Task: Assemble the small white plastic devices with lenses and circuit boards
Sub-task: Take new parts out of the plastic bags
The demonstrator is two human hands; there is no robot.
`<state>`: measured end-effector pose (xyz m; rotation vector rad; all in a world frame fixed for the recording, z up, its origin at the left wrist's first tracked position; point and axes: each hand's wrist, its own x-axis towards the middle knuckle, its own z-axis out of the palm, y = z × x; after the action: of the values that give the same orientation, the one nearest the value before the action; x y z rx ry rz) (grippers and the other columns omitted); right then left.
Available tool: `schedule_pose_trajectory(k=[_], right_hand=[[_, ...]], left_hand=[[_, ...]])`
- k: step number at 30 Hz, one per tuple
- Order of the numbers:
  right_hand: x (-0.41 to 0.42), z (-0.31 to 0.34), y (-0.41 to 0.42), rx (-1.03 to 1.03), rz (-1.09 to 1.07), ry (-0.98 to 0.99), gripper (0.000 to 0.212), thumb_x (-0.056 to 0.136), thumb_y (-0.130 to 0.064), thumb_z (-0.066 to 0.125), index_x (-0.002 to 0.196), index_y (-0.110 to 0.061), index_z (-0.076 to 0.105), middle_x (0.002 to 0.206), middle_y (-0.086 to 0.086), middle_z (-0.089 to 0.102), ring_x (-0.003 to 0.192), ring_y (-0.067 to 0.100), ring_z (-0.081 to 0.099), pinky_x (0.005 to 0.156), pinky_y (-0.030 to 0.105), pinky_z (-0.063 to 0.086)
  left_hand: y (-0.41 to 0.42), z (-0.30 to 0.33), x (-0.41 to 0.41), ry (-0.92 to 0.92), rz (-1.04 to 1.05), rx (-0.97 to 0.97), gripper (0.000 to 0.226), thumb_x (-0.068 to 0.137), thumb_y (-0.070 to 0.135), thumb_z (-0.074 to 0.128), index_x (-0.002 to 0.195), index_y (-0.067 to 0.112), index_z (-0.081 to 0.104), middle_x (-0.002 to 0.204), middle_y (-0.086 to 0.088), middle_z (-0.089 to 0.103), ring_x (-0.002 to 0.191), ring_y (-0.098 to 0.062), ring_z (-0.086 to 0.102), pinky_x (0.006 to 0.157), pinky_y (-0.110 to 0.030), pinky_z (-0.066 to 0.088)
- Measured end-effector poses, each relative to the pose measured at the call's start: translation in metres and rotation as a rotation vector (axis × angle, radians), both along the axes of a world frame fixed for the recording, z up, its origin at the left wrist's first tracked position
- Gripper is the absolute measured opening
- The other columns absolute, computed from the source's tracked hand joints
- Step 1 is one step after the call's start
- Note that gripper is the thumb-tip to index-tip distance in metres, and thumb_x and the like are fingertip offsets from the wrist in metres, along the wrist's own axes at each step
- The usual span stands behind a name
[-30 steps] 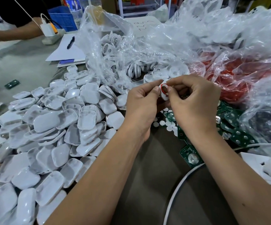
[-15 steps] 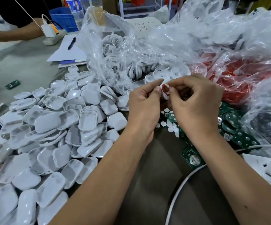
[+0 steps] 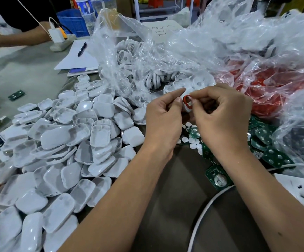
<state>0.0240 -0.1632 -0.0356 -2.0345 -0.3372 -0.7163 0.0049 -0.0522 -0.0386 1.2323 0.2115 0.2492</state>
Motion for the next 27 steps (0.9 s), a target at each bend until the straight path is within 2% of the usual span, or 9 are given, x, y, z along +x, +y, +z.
schedule_pose_trajectory(k=[2,6,8,10,13,16,20,24,27], right_hand=[[-0.0002,0.0003,0.0002,-0.008,-0.002,-0.009,0.013,0.085,-0.006,0.075,0.089,-0.015,0.083,0.077,-0.001,0.071,0.063,0.014,0.068,0.062,0.040,0.060],[-0.0012,0.0011,0.0006,-0.030,-0.020,-0.038,0.014,0.083,-0.005,0.074,0.087,-0.015,0.083,0.075,-0.002,0.071,0.063,0.011,0.066,0.063,0.038,0.057],[-0.0018,0.0009,0.0009,-0.034,-0.026,-0.049,0.014,0.083,-0.004,0.074,0.086,-0.014,0.082,0.074,0.000,0.071,0.063,0.013,0.065,0.062,0.039,0.056],[-0.0024,0.0007,0.0015,-0.035,-0.036,-0.054,0.014,0.082,-0.003,0.073,0.086,-0.014,0.082,0.074,0.001,0.071,0.063,0.014,0.065,0.063,0.038,0.056],[-0.0026,0.0010,0.0013,-0.029,-0.045,-0.048,0.016,0.082,-0.002,0.073,0.086,-0.014,0.082,0.076,0.000,0.071,0.064,0.011,0.064,0.063,0.029,0.053],[-0.0032,0.0012,0.0012,-0.014,-0.046,-0.046,0.017,0.081,-0.001,0.074,0.085,-0.014,0.082,0.076,0.000,0.071,0.063,0.009,0.064,0.063,0.023,0.051],[-0.0034,0.0015,0.0010,0.018,-0.024,-0.033,0.015,0.082,-0.002,0.074,0.087,-0.013,0.082,0.077,0.000,0.071,0.064,0.010,0.066,0.062,0.030,0.056],[-0.0014,0.0012,-0.0010,0.065,0.026,0.006,0.012,0.085,-0.004,0.074,0.089,-0.011,0.083,0.079,0.002,0.072,0.064,0.018,0.071,0.062,0.042,0.061],[-0.0010,0.0004,-0.0020,0.099,0.042,0.029,0.011,0.086,-0.005,0.075,0.089,-0.013,0.082,0.079,0.001,0.073,0.062,0.019,0.072,0.060,0.042,0.062]], left_hand=[[0.0008,-0.0011,0.0003,-0.010,-0.006,0.037,0.027,0.105,0.003,0.051,0.121,0.009,0.072,0.098,-0.014,0.077,0.096,-0.026,0.076,0.085,-0.034,0.063],[0.0022,-0.0012,-0.0004,-0.053,-0.013,0.113,0.029,0.105,0.002,0.050,0.122,0.011,0.072,0.081,-0.013,0.066,0.083,-0.021,0.070,0.078,-0.029,0.063],[0.0022,-0.0013,-0.0005,-0.064,-0.014,0.140,0.028,0.105,0.003,0.051,0.123,0.011,0.071,0.080,-0.016,0.066,0.085,-0.025,0.071,0.085,-0.037,0.063],[0.0018,-0.0020,-0.0008,-0.068,-0.019,0.157,0.028,0.104,0.004,0.053,0.125,0.011,0.071,0.085,-0.019,0.072,0.092,-0.030,0.075,0.091,-0.043,0.061],[0.0010,-0.0027,-0.0019,-0.069,-0.035,0.181,0.030,0.100,0.004,0.062,0.128,0.010,0.070,0.099,-0.011,0.079,0.098,-0.023,0.076,0.096,-0.043,0.059],[0.0015,-0.0030,-0.0015,-0.081,-0.057,0.165,0.034,0.097,0.001,0.067,0.130,0.006,0.067,0.107,-0.011,0.078,0.100,-0.022,0.076,0.095,-0.041,0.060],[0.0049,-0.0018,-0.0014,-0.101,-0.083,0.116,0.033,0.096,-0.002,0.067,0.129,0.003,0.066,0.101,-0.013,0.079,0.097,-0.025,0.076,0.086,-0.035,0.062],[0.0089,-0.0009,-0.0018,-0.106,-0.108,0.093,0.033,0.095,-0.004,0.067,0.128,-0.001,0.066,0.102,-0.017,0.078,0.099,-0.028,0.076,0.088,-0.037,0.062],[0.0091,-0.0021,-0.0021,-0.097,-0.114,0.067,0.032,0.095,-0.003,0.067,0.127,-0.001,0.067,0.101,-0.016,0.078,0.096,-0.026,0.076,0.089,-0.037,0.061]])
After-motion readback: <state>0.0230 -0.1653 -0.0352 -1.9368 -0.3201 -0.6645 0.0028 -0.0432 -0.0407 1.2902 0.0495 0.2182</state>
